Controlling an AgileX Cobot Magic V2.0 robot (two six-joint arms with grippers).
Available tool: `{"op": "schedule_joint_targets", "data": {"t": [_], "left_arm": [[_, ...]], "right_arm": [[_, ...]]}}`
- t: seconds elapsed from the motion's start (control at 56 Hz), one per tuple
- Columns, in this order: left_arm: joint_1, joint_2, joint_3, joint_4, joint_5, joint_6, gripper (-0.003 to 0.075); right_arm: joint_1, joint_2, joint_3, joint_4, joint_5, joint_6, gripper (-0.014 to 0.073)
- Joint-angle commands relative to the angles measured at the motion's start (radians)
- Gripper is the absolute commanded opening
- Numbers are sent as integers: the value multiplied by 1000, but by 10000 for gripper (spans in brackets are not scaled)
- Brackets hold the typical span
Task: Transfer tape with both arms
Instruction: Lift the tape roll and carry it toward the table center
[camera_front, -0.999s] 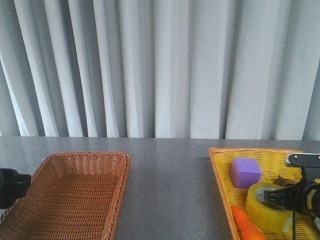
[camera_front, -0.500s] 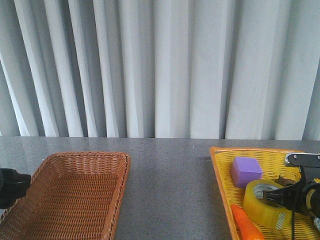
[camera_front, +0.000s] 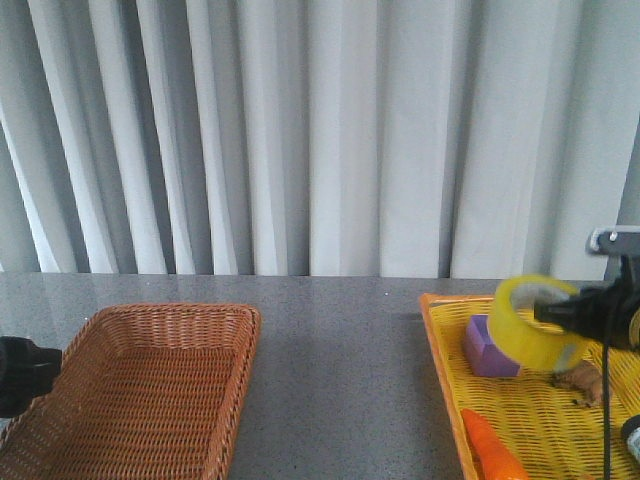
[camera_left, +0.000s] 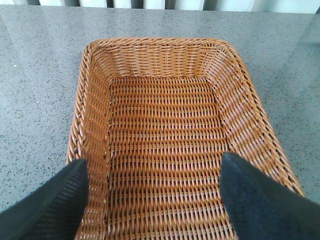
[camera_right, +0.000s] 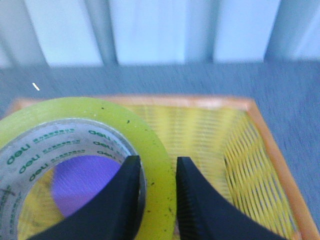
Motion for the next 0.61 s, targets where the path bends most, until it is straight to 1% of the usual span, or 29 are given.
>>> {"op": "schedule_joint_targets", "data": {"t": [0.0, 0.107, 0.143, 0.214, 0.268, 0.375, 0.535, 0.589], "left_arm": [[-6, -18, -34, -11, -63, -10, 536], [-6, -18, -34, -11, -63, -10, 536], [-6, -18, -34, -11, -63, -10, 536], [-6, -18, -34, -11, -63, -10, 536], [-6, -18, -34, -11, -63, -10, 536], [-6, -18, -34, -11, -63, -10, 536], [-6, -18, -34, -11, -63, -10, 536], [-6, -18, -34, -11, -63, -10, 536]], "right_arm": [[-6, -85, -82, -44, -135, 1, -8], [0, -93, -127, -43, -351, 2, -8], [12, -93, -141, -43, -402, 2, -7], [49, -93, -159, -43, -445, 2, -7], [89, -93, -164, -43, -441, -1, -7], [171, -88, -164, -43, -380, -16, -7], [285, -55, -164, -43, -300, -85, -7], [313, -38, -164, -43, -274, -90, -7]]}}
